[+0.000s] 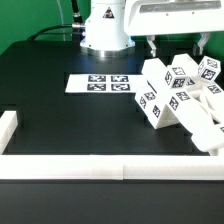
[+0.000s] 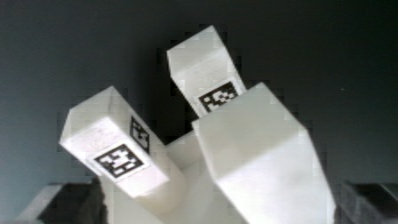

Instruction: Assemble chair

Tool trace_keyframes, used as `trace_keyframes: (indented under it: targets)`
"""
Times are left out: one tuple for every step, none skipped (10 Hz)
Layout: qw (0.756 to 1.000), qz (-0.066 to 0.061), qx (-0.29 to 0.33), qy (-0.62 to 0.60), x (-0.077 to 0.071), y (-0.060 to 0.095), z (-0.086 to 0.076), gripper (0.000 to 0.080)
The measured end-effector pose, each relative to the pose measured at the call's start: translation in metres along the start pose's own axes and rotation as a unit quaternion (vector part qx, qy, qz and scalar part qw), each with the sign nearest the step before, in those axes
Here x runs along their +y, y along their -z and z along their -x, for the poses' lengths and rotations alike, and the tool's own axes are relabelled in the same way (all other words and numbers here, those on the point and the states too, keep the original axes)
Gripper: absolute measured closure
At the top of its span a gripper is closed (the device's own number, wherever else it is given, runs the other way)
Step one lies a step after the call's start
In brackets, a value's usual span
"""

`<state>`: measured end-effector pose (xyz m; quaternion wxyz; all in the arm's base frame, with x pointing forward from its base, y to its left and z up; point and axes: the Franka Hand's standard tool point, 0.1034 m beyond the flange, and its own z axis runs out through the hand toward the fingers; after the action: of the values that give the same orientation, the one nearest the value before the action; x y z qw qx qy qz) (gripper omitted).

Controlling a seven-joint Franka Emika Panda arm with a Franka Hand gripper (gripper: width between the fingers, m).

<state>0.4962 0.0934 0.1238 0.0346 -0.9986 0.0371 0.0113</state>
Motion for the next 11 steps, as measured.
trace_keyframes:
  targets:
    - [1.0,0.0,0.001,-0.002,0.002,0.0,-0.001,0.015]
    - [1.0,0.0,0.0,-0.004,0.005,0.0,-0.001,0.015]
    - [1.0,0.0,0.0,-0.005,0.008,0.0,-0.002,0.015]
    - [1.0,0.0,0.0,-0.006,0.011,0.0,-0.003,0.015]
    - [1.0,0.001,-0.001,-0.008,0.014,-0.002,-0.002,0.015]
    - [1.0,0.002,-0.001,-0.009,0.015,-0.004,-0.002,0.015]
    - [1.0,0.004,0.001,-0.011,0.019,-0.007,0.0,0.015]
    - [1.0,0.005,0.005,-0.01,0.022,-0.011,0.002,0.015]
    - [1.0,0.007,0.006,-0.01,0.024,-0.015,0.003,0.015]
    - [1.0,0.008,0.01,-0.01,0.025,-0.017,0.003,0.015]
    - [1.0,0.011,0.015,-0.011,0.028,-0.022,0.006,0.015]
